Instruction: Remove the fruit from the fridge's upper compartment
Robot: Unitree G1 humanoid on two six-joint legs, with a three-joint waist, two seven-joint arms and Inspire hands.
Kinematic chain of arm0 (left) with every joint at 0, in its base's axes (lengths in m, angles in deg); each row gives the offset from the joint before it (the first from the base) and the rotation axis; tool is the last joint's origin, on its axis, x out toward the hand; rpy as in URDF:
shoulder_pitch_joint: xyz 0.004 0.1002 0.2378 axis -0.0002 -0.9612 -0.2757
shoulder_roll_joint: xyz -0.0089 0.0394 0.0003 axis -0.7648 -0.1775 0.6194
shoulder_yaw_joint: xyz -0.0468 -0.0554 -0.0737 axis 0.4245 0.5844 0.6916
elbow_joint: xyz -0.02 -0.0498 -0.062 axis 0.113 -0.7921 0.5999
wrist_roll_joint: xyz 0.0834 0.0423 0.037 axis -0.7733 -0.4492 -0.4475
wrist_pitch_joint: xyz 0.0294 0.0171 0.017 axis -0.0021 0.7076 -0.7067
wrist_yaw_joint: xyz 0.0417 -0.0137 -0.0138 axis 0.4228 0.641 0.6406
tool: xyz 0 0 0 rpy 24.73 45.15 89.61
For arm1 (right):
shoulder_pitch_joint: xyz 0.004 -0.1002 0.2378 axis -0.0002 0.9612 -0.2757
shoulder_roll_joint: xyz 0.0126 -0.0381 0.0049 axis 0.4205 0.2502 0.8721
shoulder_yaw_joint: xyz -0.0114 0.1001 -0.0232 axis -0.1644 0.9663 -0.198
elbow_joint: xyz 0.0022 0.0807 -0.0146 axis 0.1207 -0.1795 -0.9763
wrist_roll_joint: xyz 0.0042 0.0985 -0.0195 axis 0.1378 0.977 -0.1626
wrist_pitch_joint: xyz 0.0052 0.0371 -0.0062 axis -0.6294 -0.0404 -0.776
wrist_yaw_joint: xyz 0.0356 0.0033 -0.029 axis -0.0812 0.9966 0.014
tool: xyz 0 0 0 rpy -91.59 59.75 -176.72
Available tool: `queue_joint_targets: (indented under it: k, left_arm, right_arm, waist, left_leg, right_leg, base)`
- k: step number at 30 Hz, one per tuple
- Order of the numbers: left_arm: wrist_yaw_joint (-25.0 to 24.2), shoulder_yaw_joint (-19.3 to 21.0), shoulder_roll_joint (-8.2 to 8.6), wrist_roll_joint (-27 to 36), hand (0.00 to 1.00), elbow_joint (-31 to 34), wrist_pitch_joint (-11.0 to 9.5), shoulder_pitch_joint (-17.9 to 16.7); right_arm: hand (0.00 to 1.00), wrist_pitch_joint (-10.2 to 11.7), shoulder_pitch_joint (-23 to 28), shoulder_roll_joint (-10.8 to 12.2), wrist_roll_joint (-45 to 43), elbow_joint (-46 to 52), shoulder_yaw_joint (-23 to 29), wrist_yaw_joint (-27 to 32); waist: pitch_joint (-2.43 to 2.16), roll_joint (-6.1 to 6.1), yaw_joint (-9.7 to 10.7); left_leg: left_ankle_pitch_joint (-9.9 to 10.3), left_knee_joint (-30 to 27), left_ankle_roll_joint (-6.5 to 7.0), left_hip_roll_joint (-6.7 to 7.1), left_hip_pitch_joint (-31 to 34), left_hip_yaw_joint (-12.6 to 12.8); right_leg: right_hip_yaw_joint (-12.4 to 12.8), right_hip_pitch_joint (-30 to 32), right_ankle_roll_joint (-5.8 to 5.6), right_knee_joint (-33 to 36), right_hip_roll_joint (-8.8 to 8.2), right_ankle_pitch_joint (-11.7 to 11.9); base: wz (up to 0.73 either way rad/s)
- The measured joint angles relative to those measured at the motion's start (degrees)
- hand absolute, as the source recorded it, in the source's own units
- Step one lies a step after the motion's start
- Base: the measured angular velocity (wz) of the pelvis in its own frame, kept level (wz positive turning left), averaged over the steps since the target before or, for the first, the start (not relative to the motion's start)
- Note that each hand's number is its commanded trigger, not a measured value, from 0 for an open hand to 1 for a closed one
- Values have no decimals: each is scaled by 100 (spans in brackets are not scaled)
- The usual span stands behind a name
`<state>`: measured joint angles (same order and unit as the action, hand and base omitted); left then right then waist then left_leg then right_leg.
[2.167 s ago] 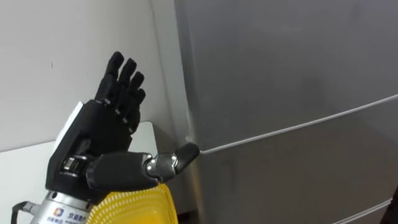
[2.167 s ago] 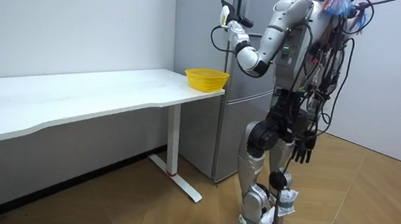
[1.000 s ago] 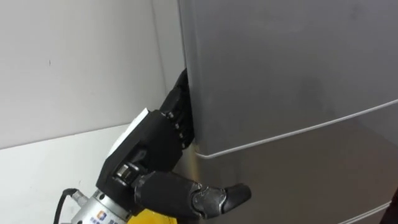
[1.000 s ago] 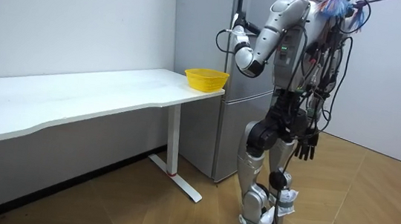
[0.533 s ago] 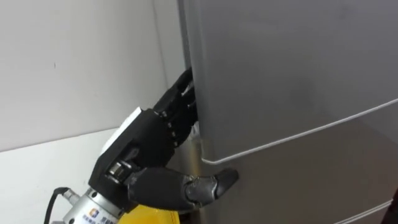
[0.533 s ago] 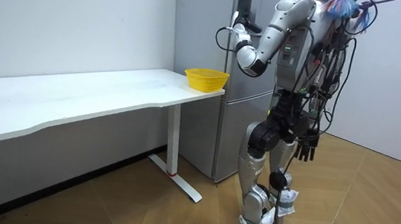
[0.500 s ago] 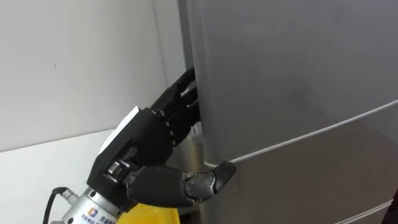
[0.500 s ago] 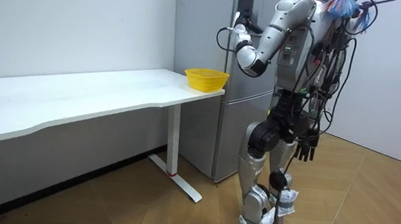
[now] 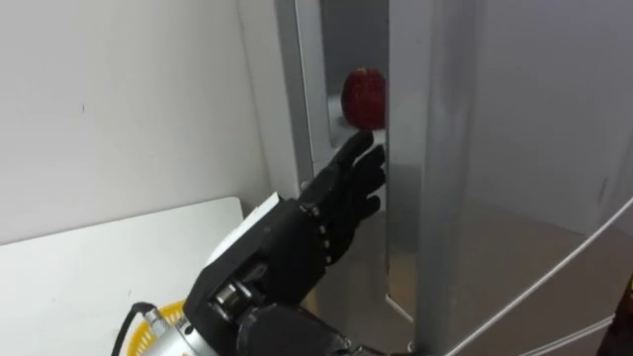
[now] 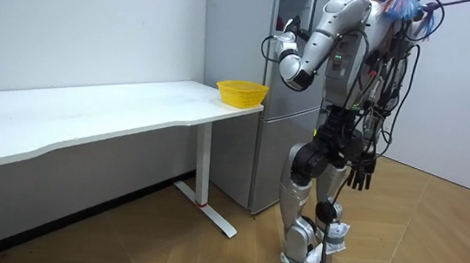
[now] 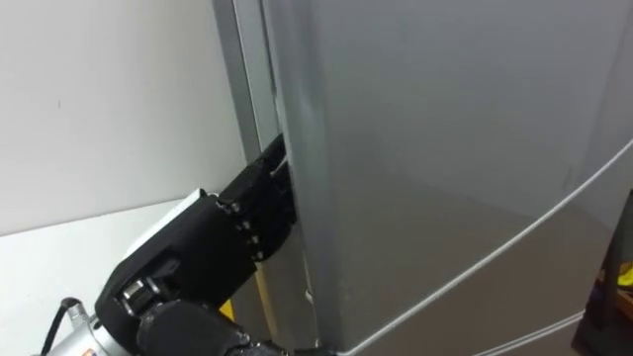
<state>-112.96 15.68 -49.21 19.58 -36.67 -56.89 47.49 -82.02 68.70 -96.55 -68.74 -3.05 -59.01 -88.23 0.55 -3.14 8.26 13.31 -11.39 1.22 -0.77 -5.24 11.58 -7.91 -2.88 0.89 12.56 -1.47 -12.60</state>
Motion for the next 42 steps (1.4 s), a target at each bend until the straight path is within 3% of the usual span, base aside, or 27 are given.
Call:
queue_joint_targets:
  k: [9,13,16,21,23,26,37,42]
  left_arm:
    - [-100,-219,0,0,0,0,0,0]
    - [-96,-271,-3,-23,0,2,0,1]
    - [-87,-270,-4,-23,0,2,0,1]
    - [-55,-254,-6,-22,0,-1,0,10]
    - [-51,-254,-7,-22,0,-2,0,53]
    - [-71,-263,-8,-16,0,-20,0,146]
    - [-133,-406,-24,3,0,-19,-10,333]
    - [-101,-531,11,9,0,-19,-46,348]
  right_arm:
    - [0,9,-44,1,29,11,-141,16]
    - [0,8,-4,-8,39,-5,-133,72]
    - [0,22,-1,-4,88,-7,-133,72]
    - [0,108,-32,-25,101,-9,-129,95]
    - [0,116,-32,-35,101,-10,-122,97]
    - [0,117,-1,-39,104,-9,-41,109]
    - [0,128,155,-48,291,33,27,196]
    - [0,140,166,-57,429,50,26,187]
  waist:
    - [-13,11,95]
    - [-92,-66,145]
    - [-107,-90,147]
    - [-79,-100,241]
    - [-29,-120,252]
    - [0,-140,298]
    - [-4,-81,486]
    - [-6,-76,499]
  left_leg:
    - [0,-1,0,-6,14,93]
    - [0,0,0,-17,43,102]
    - [0,5,0,-21,21,117]
    - [0,43,-1,-42,-26,189]
    - [0,46,-1,-45,-39,233]
    - [0,47,-1,-48,-45,296]
    - [1,44,0,-45,49,429]
    - [1,44,1,-45,45,662]
  right_leg:
    - [-2,7,0,-26,-4,1]
    - [17,-3,3,-88,14,60]
    - [44,-11,4,-86,22,61]
    - [99,-25,17,-86,51,69]
    - [162,-7,17,-101,60,69]
    - [220,14,8,-93,64,75]
    - [338,161,-20,-79,63,109]
    - [481,193,-60,-90,64,143]
  base:
    - [0]
    - [-4]
    - [-5]
    - [-4]
    - [-8]
    - [-8]
    - [-5]
    - [-11]
